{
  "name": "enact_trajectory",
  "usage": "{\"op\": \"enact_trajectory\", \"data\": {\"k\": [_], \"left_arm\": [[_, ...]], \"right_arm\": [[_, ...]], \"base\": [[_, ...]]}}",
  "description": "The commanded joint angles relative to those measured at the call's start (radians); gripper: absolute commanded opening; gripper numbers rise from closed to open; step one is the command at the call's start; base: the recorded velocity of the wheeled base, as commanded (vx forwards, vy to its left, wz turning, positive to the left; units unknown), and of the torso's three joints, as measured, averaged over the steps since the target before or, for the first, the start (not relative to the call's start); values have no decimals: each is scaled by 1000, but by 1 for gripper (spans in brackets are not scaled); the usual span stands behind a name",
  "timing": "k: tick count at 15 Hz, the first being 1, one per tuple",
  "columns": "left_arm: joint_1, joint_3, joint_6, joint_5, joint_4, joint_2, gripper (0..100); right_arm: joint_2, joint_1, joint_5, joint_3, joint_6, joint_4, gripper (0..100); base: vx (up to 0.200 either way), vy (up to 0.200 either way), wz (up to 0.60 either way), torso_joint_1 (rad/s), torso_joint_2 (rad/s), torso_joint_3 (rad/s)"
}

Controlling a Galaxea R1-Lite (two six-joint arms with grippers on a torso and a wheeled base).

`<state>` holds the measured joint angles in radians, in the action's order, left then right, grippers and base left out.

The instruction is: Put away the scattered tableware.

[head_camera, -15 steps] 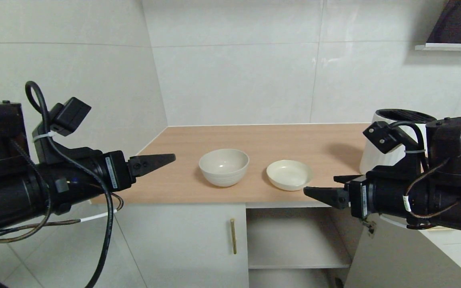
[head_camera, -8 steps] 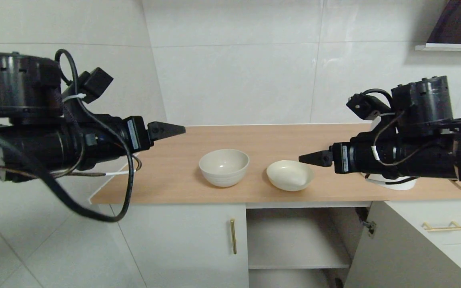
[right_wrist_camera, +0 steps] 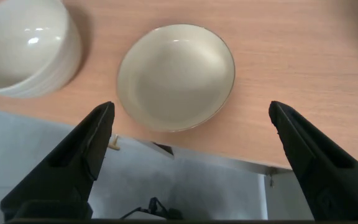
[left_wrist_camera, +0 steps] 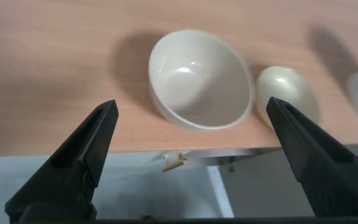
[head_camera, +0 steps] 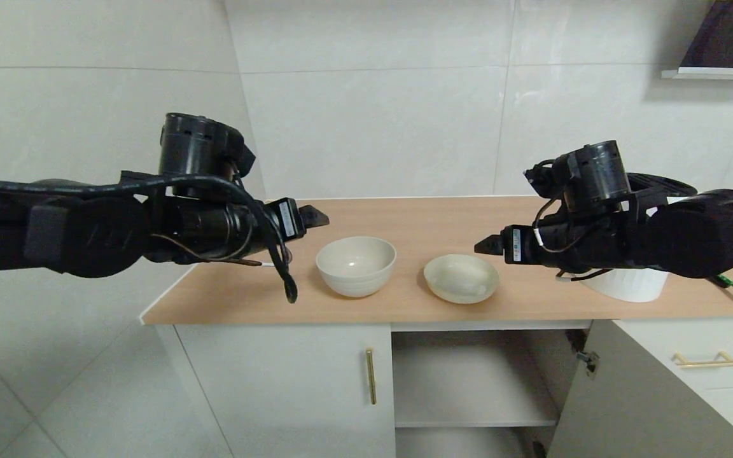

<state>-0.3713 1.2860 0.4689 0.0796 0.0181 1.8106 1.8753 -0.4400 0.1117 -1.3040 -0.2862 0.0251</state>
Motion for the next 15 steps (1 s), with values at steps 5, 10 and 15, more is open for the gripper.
{"op": "enact_trajectory", "data": {"k": [5, 10, 15], "left_arm": [[-26, 52, 0, 123, 63, 231, 100], [-34, 84, 28, 155, 115, 309, 100], [-32, 87, 28, 155, 115, 331, 100]], "right_arm": [[34, 0, 2, -1, -1, 1, 100], [38, 1, 2, -1, -1, 1, 100], [34, 1, 0, 0, -1, 1, 100]], "base": [[0, 0, 0, 0, 0, 0], [0, 0, 0, 0, 0, 0], [0, 0, 0, 0, 0, 0]]}}
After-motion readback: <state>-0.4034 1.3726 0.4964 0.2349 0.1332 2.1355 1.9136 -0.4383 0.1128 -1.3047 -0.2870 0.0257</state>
